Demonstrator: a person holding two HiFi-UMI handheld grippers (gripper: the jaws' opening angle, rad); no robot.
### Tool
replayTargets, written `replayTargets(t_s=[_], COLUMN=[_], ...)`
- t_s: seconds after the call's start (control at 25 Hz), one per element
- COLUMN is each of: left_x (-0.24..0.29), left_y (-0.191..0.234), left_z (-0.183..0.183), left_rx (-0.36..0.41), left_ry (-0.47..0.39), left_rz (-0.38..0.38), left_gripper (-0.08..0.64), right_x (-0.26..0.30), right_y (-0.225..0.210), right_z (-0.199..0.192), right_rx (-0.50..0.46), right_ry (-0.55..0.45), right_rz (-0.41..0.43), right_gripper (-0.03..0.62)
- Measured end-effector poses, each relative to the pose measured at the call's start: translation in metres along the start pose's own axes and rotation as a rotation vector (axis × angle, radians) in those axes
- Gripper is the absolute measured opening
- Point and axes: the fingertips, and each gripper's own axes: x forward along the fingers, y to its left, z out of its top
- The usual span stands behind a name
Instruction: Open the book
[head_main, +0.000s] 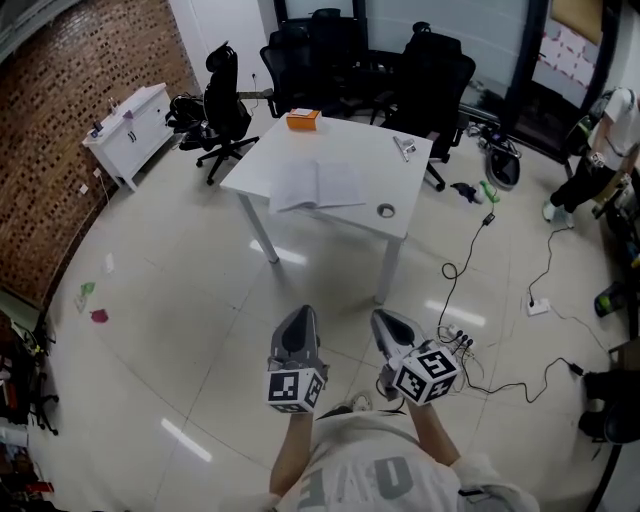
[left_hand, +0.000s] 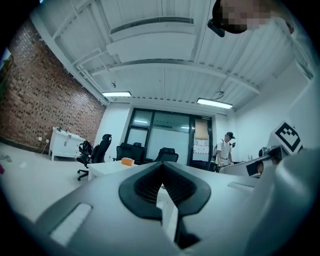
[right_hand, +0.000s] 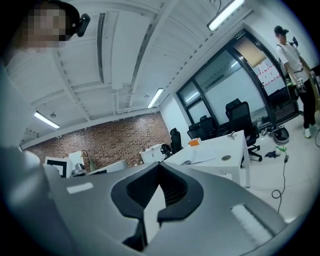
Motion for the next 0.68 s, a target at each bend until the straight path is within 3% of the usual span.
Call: replayTargets(t_s=[0.4,0.68], left_x=[-0.005,-0.006], left_y=[-0.009,-0.015], left_z=[-0.005,-0.007], left_rx=[0.008,0.056], left_ry=[-0.019,-0.021], left_rz=[-0.006,-0.001], left_gripper=[0.017,0.018], right_x=[-0.014,-0.019], right_y=[-0.001,-0.005], right_z=[-0.007,-0.006], right_rx=[-0.003,-0.025], right_ry=[-0.014,-0.018], right_rz=[0.003,0.013], right_gripper=[0.002,0.002])
